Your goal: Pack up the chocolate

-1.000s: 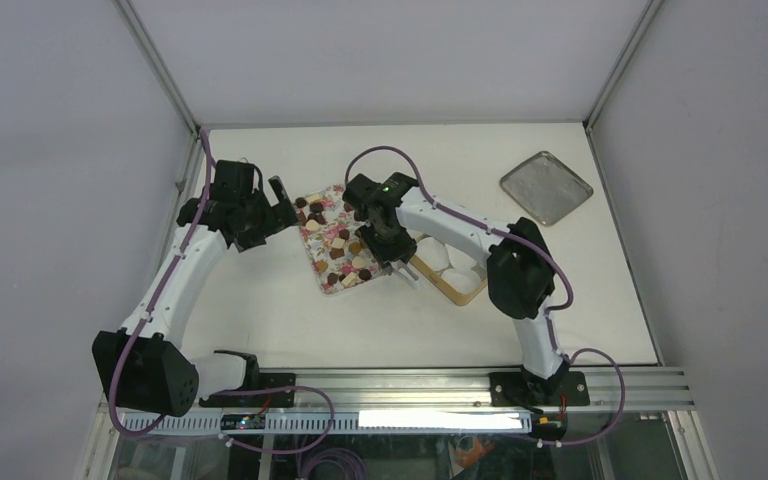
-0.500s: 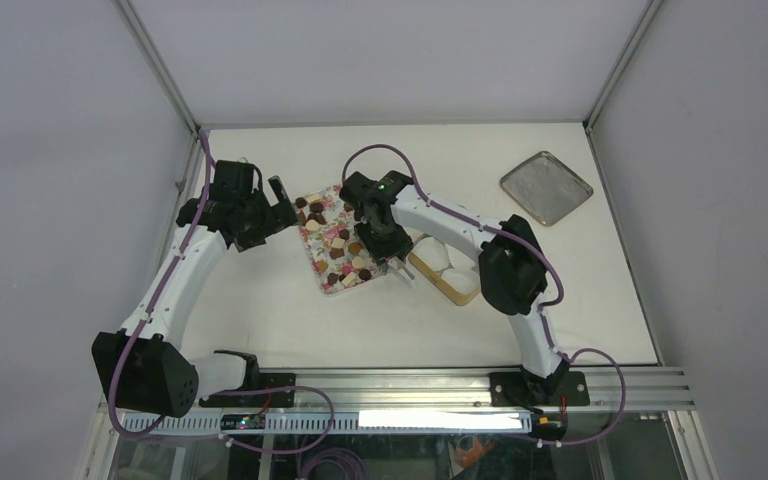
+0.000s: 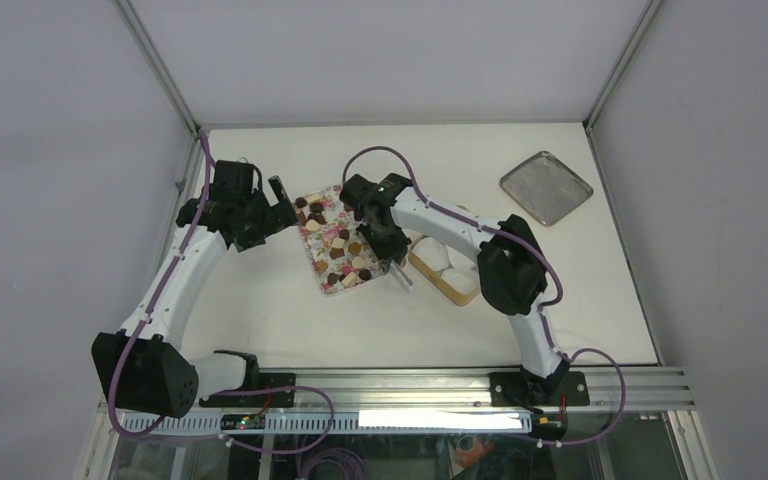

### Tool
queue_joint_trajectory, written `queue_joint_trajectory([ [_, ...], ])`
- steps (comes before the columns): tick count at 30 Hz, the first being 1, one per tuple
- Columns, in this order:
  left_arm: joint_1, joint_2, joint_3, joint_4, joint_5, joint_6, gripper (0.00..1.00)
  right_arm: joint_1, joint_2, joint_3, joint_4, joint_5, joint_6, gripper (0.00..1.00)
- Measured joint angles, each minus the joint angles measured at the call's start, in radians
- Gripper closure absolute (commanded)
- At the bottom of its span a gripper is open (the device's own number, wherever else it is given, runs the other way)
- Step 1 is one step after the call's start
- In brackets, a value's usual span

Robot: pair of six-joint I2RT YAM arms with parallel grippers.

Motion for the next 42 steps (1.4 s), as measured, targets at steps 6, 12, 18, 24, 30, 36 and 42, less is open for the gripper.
queue_joint_trajectory([
  [6, 0.000, 0.000, 0.000, 0.000, -0.001, 0.006, 0.01, 0.000, -0.055, -0.040, 0.008, -0.008, 0.001, 1.00],
  [12, 0.000, 0.000, 0.000, 0.000, -0.001, 0.014, 0.01, 0.000, -0.168, -0.077, 0.007, -0.021, 0.003, 1.00],
  [18, 0.000, 0.000, 0.000, 0.000, -0.001, 0.014, 0.01, -0.022, -0.315, -0.158, 0.009, -0.022, 0.016, 1.00],
  [24, 0.000, 0.000, 0.000, 0.000, 0.000, 0.016, 0.01, -0.124, -0.517, -0.333, -0.006, -0.017, 0.043, 1.00],
  [30, 0.000, 0.031, 0.003, 0.000, 0.001, 0.018, 0.01, -0.202, -0.655, -0.486, -0.033, -0.030, 0.053, 1.00],
  [36, 0.000, 0.061, 0.010, -0.001, 0.001, 0.024, 0.01, -0.223, -0.654, -0.529, -0.032, -0.052, 0.057, 0.98],
  [42, 0.000, 0.061, 0.014, -0.001, 0.001, 0.026, 0.01, -0.226, -0.618, -0.529, -0.015, -0.072, 0.056, 0.86],
])
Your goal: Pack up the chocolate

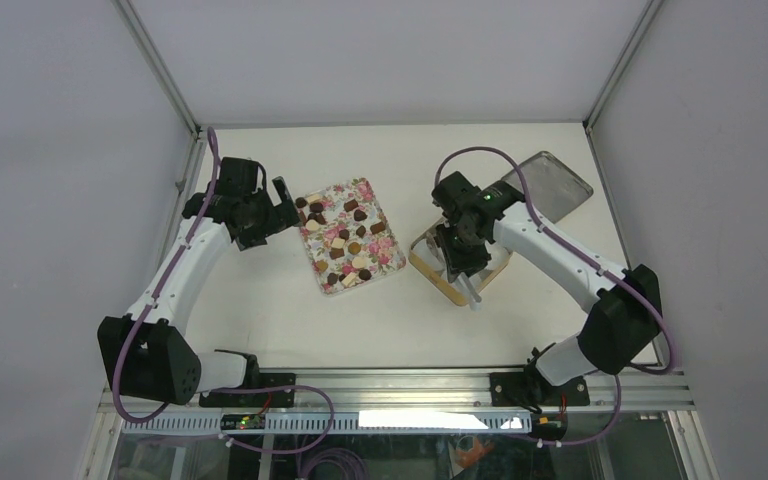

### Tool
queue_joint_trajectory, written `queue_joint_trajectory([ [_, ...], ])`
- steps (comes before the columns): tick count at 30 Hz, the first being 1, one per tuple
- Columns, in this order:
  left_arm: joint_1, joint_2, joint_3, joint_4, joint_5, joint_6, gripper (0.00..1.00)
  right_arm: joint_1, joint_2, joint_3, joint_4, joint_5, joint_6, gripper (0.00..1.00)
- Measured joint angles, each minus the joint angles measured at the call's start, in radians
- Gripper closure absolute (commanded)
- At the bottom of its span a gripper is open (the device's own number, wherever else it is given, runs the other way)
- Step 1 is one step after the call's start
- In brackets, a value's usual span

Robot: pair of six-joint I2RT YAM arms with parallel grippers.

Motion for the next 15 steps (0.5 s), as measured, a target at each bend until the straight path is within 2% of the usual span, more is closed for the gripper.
queue_joint_trajectory([
  [6, 0.000, -0.004, 0.000, 0.000, 0.000, 0.001, 0.01, -0.001, 0.047, -0.027, 0.019, -0.035, 0.000, 0.71],
  [13, 0.000, -0.012, 0.000, 0.000, 0.000, 0.001, 0.01, -0.001, 0.050, -0.032, 0.026, -0.038, 0.000, 0.69],
  [15, 0.000, -0.013, 0.000, 0.000, 0.000, 0.002, 0.01, -0.001, 0.050, -0.032, 0.027, -0.038, 0.000, 0.65],
])
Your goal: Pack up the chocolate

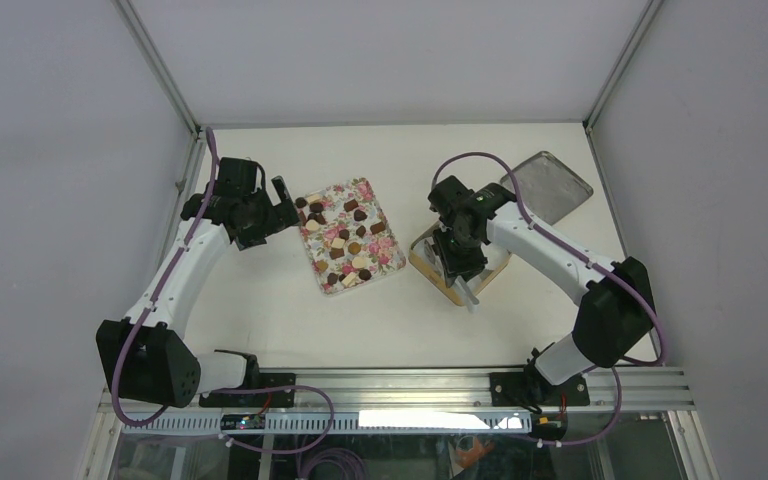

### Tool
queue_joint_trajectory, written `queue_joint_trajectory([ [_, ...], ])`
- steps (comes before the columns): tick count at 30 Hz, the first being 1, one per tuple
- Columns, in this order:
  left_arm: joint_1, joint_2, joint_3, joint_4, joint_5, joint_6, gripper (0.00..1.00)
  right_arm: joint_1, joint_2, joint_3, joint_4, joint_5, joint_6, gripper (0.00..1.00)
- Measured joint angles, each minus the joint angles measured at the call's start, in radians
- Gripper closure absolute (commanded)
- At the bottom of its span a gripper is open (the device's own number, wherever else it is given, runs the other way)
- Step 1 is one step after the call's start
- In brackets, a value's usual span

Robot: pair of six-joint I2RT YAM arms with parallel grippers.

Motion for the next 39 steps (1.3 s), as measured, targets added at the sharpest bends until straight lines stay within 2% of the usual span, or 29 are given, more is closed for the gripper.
queue_joint_trajectory([
  [20, 0.000, -0.004, 0.000, 0.000, 0.000, 0.000, 0.01, -0.001, 0.000, 0.000, 0.002, 0.001, 0.008, 0.60],
  [27, 0.000, -0.004, 0.000, 0.000, 0.000, 0.000, 0.01, -0.002, 0.000, 0.005, 0.000, 0.005, 0.011, 0.62],
  [39, 0.000, -0.001, 0.000, 0.000, 0.000, -0.002, 0.01, 0.038, -0.015, 0.214, -0.050, 0.100, 0.020, 0.63],
])
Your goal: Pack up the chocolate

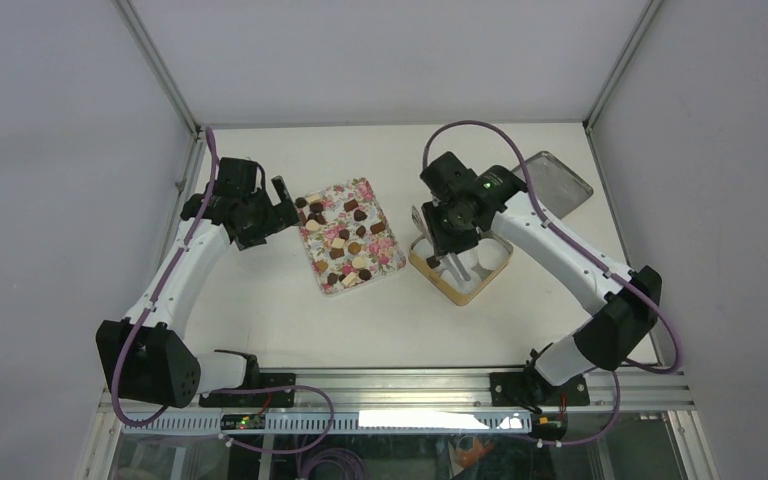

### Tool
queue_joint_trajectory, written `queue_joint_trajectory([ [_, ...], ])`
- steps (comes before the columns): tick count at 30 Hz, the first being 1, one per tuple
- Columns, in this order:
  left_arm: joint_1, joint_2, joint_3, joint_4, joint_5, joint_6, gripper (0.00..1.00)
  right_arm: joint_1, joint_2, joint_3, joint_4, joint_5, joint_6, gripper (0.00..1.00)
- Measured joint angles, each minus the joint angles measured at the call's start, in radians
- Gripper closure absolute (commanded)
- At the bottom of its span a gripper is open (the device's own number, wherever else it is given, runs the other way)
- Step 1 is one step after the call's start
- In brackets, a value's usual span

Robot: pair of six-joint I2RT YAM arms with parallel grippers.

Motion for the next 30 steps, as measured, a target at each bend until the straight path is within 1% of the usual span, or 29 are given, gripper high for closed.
queue_joint_trajectory([
  [4, 0.000, 0.000, 0.000, 0.000, 0.000, 0.000, 0.01, 0.087, 0.039, 0.087, -0.005, 0.012, -0.001, 0.63],
  [8, 0.000, 0.000, 0.000, 0.000, 0.000, 0.000, 0.01, 0.154, 0.154, 0.161, 0.011, 0.009, -0.006, 0.62],
  [12, 0.000, -0.001, 0.000, 0.000, -0.001, 0.000, 0.01, 0.163, 0.287, 0.195, 0.032, -0.010, -0.010, 0.62],
  [16, 0.000, -0.006, 0.000, 0.000, -0.002, 0.000, 0.01, 0.170, 0.380, 0.223, 0.048, -0.021, -0.015, 0.62],
  [30, 0.000, -0.023, 0.000, -0.002, -0.023, 0.001, 0.01, 0.182, 0.533, 0.309, 0.084, -0.045, -0.021, 0.60],
])
